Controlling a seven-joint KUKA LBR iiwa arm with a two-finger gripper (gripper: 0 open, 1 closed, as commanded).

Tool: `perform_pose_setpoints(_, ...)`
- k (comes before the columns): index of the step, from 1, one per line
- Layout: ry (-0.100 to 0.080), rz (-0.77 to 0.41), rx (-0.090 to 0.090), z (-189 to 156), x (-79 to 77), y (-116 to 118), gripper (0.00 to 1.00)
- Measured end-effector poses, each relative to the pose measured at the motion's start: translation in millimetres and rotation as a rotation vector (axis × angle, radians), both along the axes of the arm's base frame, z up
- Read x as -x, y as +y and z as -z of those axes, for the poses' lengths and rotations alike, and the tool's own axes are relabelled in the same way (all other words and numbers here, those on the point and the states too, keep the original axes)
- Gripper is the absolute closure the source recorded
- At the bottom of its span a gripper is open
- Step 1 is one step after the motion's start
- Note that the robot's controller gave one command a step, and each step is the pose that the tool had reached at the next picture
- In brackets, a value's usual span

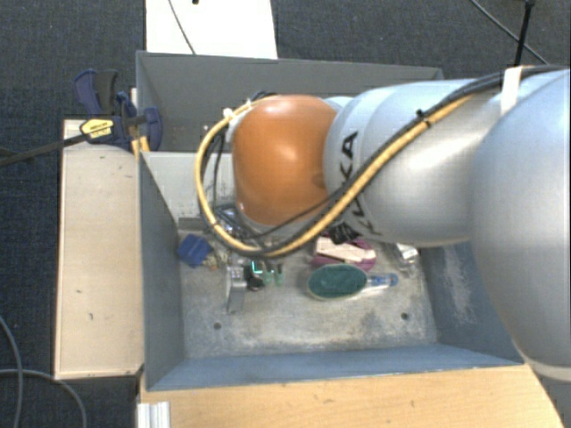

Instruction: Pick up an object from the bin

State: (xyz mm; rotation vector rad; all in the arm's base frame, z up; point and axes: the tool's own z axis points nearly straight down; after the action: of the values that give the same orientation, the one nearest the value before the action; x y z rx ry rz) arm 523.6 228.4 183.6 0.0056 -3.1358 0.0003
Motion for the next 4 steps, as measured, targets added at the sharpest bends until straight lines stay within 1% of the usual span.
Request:
perform_pose_setpoints(1, -0.004, 0.101, 0.002, 103.1, -50.4, -29.9, 0.00)
perform_pose_setpoints(2, -0.008, 0.102, -0.002, 99.1, -50.7, -27.7, 1.00)
perform_pose_setpoints(3, -0.007, 0.106, -0.001, 99.3, -50.6, -28.2, 0.00)
perform_pose_setpoints(4, -0.008, 0.109, -0.002, 98.9, -50.9, -27.7, 1.00)
